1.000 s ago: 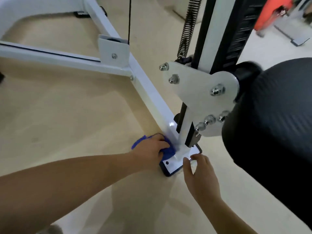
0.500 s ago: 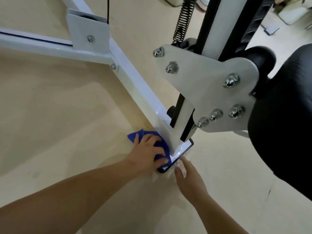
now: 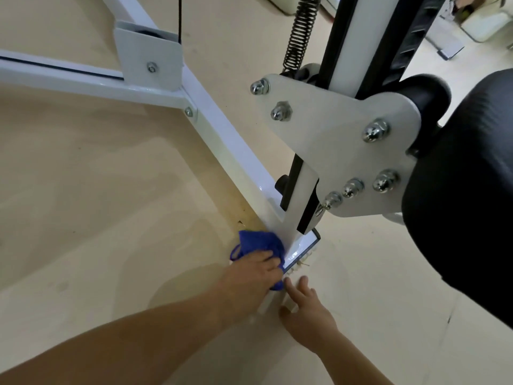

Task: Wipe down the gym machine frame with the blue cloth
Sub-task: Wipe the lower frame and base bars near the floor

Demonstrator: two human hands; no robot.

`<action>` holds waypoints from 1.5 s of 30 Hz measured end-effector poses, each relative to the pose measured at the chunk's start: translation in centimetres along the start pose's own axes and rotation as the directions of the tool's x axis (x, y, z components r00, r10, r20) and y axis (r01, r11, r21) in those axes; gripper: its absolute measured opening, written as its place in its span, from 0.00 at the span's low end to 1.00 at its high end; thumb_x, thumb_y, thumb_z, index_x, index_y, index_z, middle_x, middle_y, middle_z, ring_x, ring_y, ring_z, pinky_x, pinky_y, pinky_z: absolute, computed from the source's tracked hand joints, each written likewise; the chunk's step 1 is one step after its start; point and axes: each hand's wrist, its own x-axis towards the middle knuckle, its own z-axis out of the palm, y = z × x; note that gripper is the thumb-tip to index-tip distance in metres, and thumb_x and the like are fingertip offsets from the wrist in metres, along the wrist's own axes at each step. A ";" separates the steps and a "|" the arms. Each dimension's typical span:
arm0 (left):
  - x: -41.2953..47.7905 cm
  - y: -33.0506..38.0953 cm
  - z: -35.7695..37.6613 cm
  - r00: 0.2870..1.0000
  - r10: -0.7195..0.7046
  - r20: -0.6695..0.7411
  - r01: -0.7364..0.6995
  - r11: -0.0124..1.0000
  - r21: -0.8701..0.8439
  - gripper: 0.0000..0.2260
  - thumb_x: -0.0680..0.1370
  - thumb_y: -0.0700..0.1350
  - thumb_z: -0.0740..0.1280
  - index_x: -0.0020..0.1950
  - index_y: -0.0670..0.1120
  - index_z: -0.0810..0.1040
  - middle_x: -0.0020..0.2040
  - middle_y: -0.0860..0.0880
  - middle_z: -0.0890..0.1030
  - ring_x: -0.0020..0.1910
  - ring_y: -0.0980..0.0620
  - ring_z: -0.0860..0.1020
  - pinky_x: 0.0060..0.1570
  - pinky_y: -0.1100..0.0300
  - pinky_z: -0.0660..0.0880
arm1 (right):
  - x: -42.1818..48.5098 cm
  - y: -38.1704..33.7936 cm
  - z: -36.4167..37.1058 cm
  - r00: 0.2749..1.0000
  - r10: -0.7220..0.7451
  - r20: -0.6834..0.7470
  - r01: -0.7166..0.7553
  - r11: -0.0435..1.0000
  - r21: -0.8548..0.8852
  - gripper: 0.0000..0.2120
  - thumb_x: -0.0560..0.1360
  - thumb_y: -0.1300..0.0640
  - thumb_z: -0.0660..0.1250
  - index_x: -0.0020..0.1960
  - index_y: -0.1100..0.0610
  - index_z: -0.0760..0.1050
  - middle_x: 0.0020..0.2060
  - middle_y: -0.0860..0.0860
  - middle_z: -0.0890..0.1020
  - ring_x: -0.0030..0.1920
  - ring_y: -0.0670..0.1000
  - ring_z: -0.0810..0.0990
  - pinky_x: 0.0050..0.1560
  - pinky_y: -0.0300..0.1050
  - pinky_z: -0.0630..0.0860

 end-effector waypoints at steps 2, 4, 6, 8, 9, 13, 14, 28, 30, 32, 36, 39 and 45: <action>-0.4 -0.6 -0.2 0.998 0.031 -0.049 -0.036 0.992 -0.123 0.12 0.70 0.43 0.73 0.54 0.48 0.82 0.58 0.49 0.83 0.60 0.48 0.80 0.65 0.54 0.75 | 0.1 0.2 -0.4 1.000 -0.004 0.013 0.005 1.000 -0.015 0.32 0.81 0.44 0.55 0.82 0.39 0.46 0.82 0.45 0.43 0.82 0.51 0.49 0.77 0.51 0.62; 0.9 -2.7 -1.2 0.992 -0.070 -0.103 0.049 0.981 -0.189 0.05 0.75 0.42 0.68 0.51 0.46 0.80 0.53 0.48 0.82 0.55 0.46 0.80 0.60 0.56 0.72 | 0.0 0.2 -0.8 0.999 0.002 0.033 -0.001 1.000 -0.031 0.31 0.82 0.44 0.55 0.82 0.38 0.47 0.82 0.43 0.42 0.82 0.51 0.50 0.76 0.50 0.62; 1.6 -4.2 -2.2 0.960 -0.218 -0.177 0.189 0.968 -0.167 0.02 0.77 0.42 0.66 0.49 0.47 0.77 0.50 0.50 0.82 0.50 0.47 0.79 0.55 0.58 0.68 | -0.1 0.1 -1.0 0.999 0.005 0.051 -0.002 0.999 -0.046 0.31 0.82 0.44 0.54 0.82 0.39 0.46 0.82 0.44 0.41 0.82 0.52 0.49 0.77 0.51 0.61; 1.4 -3.6 -1.5 0.969 -0.216 -0.122 0.199 0.970 -0.139 0.05 0.76 0.41 0.68 0.51 0.47 0.78 0.51 0.50 0.82 0.51 0.47 0.79 0.57 0.58 0.68 | -0.2 0.0 -0.9 0.999 0.000 0.053 0.003 0.998 -0.055 0.32 0.82 0.43 0.54 0.83 0.40 0.45 0.82 0.45 0.41 0.82 0.53 0.49 0.78 0.51 0.60; 0.9 -2.6 -0.5 0.984 -0.149 -0.101 0.138 0.984 -0.112 0.07 0.73 0.40 0.70 0.51 0.47 0.80 0.51 0.50 0.82 0.50 0.47 0.80 0.58 0.58 0.70 | -0.3 -0.2 -0.8 0.999 -0.004 0.051 0.007 0.998 -0.058 0.32 0.82 0.42 0.54 0.83 0.41 0.45 0.83 0.46 0.41 0.82 0.54 0.49 0.78 0.51 0.60; -0.7 -1.1 0.6 0.985 0.051 -0.165 -0.071 0.990 -0.119 0.09 0.69 0.41 0.74 0.48 0.49 0.81 0.54 0.52 0.84 0.55 0.50 0.81 0.60 0.58 0.74 | -0.2 -0.3 -1.0 0.999 -0.007 0.054 0.011 0.997 -0.074 0.32 0.82 0.39 0.54 0.83 0.41 0.46 0.83 0.47 0.42 0.82 0.54 0.50 0.78 0.52 0.60; -0.5 -1.7 0.0 0.981 0.026 -0.191 -0.049 0.992 -0.115 0.08 0.69 0.41 0.73 0.47 0.49 0.81 0.52 0.52 0.84 0.53 0.50 0.81 0.56 0.57 0.75 | -0.1 -0.2 -1.2 0.998 -0.003 0.057 0.008 0.997 -0.083 0.32 0.82 0.40 0.54 0.83 0.40 0.47 0.83 0.47 0.42 0.82 0.54 0.50 0.78 0.52 0.60; 5.0 -1.6 -5.6 0.617 -0.753 -0.228 0.247 0.460 -0.853 0.03 0.76 0.44 0.64 0.49 0.51 0.74 0.59 0.49 0.74 0.54 0.58 0.73 0.57 0.67 0.73 | 0.4 -0.9 -1.4 0.999 0.015 0.035 -0.009 0.990 -0.142 0.28 0.83 0.43 0.50 0.82 0.45 0.52 0.81 0.55 0.52 0.75 0.58 0.65 0.71 0.52 0.68; 5.5 -1.5 -3.6 0.638 -0.758 -0.135 0.276 0.389 -0.879 0.07 0.70 0.49 0.60 0.44 0.49 0.73 0.53 0.40 0.78 0.46 0.50 0.80 0.48 0.52 0.82 | 0.0 -0.8 -0.9 1.000 -0.020 -0.005 0.019 0.983 -0.181 0.30 0.83 0.42 0.53 0.82 0.46 0.51 0.81 0.55 0.52 0.76 0.59 0.65 0.71 0.51 0.68; 4.8 -0.5 -3.0 0.661 -0.748 -0.061 0.273 0.315 -0.909 0.04 0.73 0.43 0.61 0.47 0.45 0.72 0.49 0.39 0.79 0.37 0.48 0.82 0.38 0.56 0.81 | -0.2 -0.4 -0.1 0.998 -0.039 -0.049 0.028 0.980 -0.196 0.35 0.81 0.37 0.57 0.83 0.45 0.48 0.82 0.53 0.49 0.78 0.57 0.61 0.73 0.49 0.66; 4.0 -0.4 -4.3 0.621 -0.783 -0.010 0.311 0.258 -0.915 0.06 0.81 0.37 0.62 0.54 0.47 0.68 0.48 0.44 0.78 0.43 0.48 0.80 0.42 0.61 0.77 | -0.1 0.7 1.6 0.988 -0.035 -0.151 0.030 0.999 -0.038 0.42 0.75 0.31 0.64 0.82 0.38 0.46 0.83 0.45 0.44 0.82 0.52 0.52 0.75 0.48 0.65; 4.9 -4.8 -5.9 0.515 -0.857 0.027 0.306 0.155 -0.940 0.04 0.79 0.42 0.59 0.52 0.49 0.68 0.40 0.43 0.81 0.35 0.40 0.80 0.33 0.53 0.77 | -0.1 0.9 2.2 0.977 -0.040 -0.210 0.045 0.999 0.017 0.42 0.76 0.35 0.67 0.81 0.36 0.47 0.83 0.44 0.46 0.82 0.51 0.52 0.74 0.49 0.67; 4.4 -0.4 -6.3 0.523 -0.850 0.072 0.315 0.114 -0.942 0.06 0.80 0.38 0.63 0.54 0.46 0.69 0.41 0.49 0.78 0.38 0.50 0.79 0.35 0.62 0.75 | 0.1 0.2 1.7 0.987 -0.022 -0.161 0.019 1.000 -0.018 0.41 0.79 0.37 0.65 0.82 0.38 0.44 0.83 0.48 0.41 0.83 0.56 0.47 0.79 0.49 0.57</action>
